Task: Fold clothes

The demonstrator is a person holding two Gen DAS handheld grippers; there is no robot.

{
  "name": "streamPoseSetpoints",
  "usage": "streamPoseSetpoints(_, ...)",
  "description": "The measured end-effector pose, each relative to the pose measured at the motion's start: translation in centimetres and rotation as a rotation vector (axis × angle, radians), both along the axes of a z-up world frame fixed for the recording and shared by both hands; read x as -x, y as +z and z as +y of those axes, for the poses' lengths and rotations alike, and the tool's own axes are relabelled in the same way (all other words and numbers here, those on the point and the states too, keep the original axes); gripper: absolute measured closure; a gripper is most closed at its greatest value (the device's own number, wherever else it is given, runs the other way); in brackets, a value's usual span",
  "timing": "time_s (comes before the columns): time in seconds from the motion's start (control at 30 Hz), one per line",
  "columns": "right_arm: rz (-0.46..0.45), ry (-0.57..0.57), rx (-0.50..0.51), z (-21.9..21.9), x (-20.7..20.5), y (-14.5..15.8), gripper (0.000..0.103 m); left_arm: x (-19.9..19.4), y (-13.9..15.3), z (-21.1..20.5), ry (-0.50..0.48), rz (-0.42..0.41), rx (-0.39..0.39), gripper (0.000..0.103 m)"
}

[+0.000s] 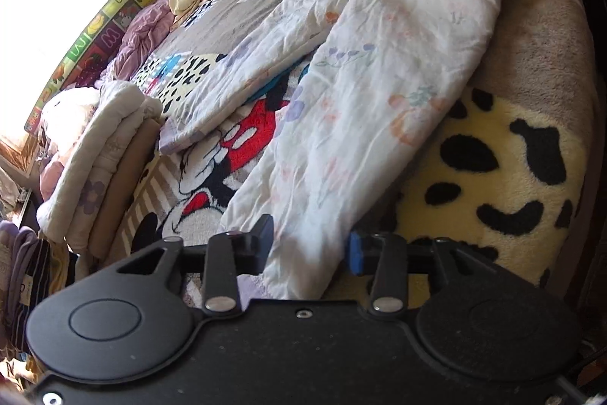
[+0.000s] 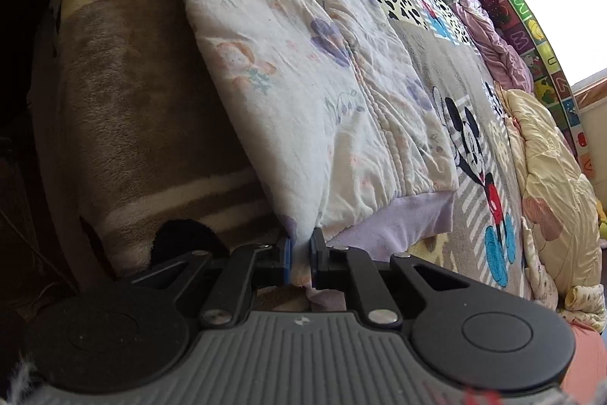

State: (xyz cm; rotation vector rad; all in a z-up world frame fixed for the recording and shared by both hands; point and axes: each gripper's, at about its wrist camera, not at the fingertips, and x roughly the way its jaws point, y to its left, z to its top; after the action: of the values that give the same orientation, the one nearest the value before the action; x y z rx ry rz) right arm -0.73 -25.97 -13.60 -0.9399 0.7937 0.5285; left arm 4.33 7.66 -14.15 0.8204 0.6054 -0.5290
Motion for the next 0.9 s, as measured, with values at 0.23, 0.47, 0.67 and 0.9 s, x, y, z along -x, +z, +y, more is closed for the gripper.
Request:
streamPoseSetpoints(0.23,0.052,-0.194,-0.214,-1.8,-1.1,4.0,0.039,-0.7,4.5,3.0,0.118,0.079,0.375,0.058)
streamPoseSetpoints(0.47,-0.016,-0.39,-0.323,-2.9,-2.8,5.9,0.031,-1.8,4.8,0.9,0.162,0.064,0.388,0.058)
streamPoseSetpoints(0.67,-0.053,-0.428,-0.323,-2.9,-3.3,5.8,0.031,-1.4,4.2,0.8,0.158,0.035,0.327,0.053)
streamPoseSetpoints(0.9,-0.058,-0.42,-0.303,-2.8,-2.9,5.7,0.03,-0.7,2.7,0.5,0.131,0.003,0.219,0.053)
